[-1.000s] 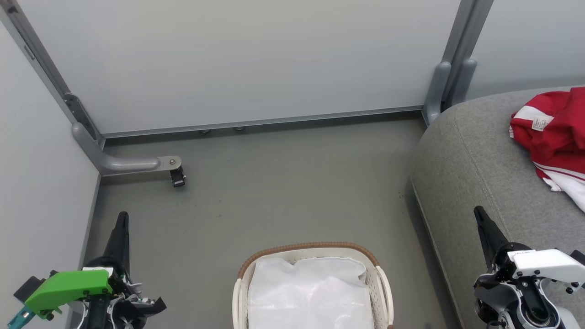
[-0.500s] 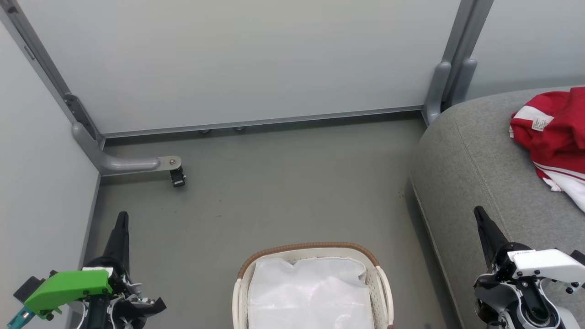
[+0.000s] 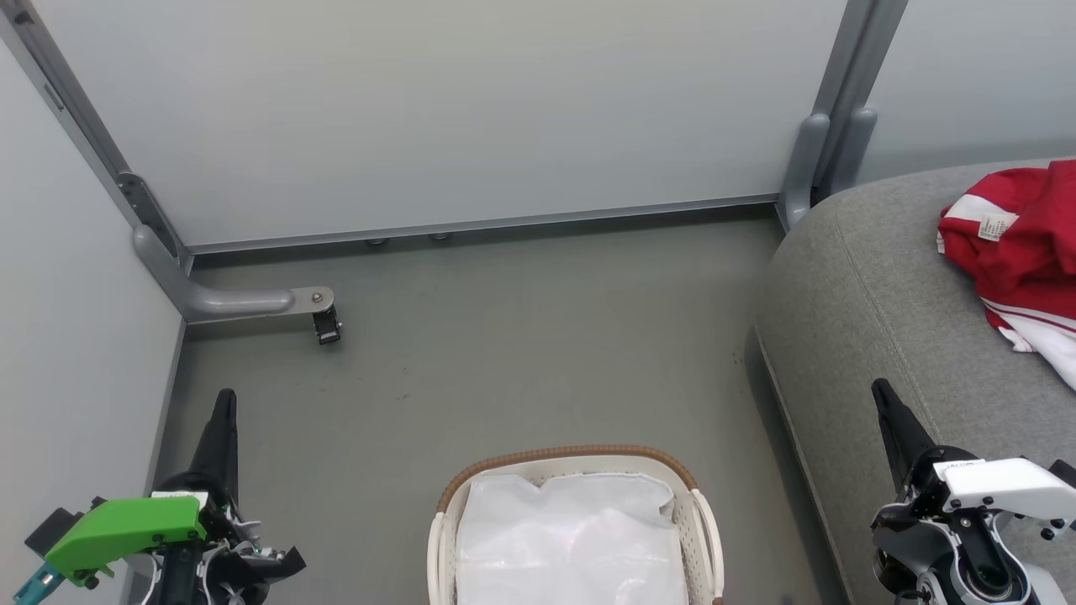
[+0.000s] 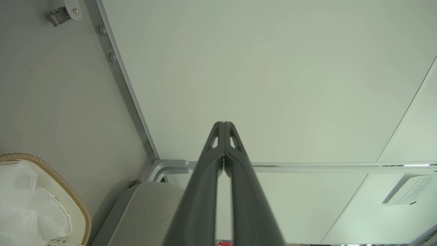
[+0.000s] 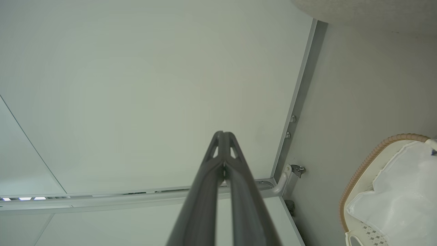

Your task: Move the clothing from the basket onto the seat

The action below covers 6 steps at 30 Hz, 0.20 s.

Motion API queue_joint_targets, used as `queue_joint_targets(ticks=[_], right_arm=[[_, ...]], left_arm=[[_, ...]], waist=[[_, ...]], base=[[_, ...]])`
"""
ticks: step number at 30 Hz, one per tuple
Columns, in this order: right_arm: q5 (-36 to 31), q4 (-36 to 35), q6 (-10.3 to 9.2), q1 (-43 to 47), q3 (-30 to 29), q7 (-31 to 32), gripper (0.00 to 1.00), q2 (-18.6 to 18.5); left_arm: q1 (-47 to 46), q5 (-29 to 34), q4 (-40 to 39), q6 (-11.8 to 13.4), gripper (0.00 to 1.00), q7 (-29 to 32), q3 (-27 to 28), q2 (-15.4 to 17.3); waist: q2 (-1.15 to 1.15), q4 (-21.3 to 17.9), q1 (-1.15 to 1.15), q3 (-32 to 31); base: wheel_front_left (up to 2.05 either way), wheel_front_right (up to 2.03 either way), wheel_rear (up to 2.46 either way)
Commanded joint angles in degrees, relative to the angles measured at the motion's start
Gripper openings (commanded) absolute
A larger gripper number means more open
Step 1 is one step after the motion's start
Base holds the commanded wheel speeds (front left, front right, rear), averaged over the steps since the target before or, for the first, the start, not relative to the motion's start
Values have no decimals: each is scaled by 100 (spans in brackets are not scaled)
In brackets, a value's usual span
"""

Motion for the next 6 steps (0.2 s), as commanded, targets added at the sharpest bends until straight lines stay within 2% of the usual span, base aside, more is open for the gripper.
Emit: queue_joint_targets(ticks=[1, 6], right_arm=[[20, -16, -1, -17, -8, 23, 0, -34], [20, -16, -2, -17, -8, 23, 0, -34]], left_arm=[[-66, 41, -19, -29, 0, 12, 26, 8], [-66, 45, -19, -29, 0, 15, 28, 6]], waist=[[69, 0, 0, 0], [69, 0, 0, 0]], base=[[0, 0, 0], [0, 0, 0]])
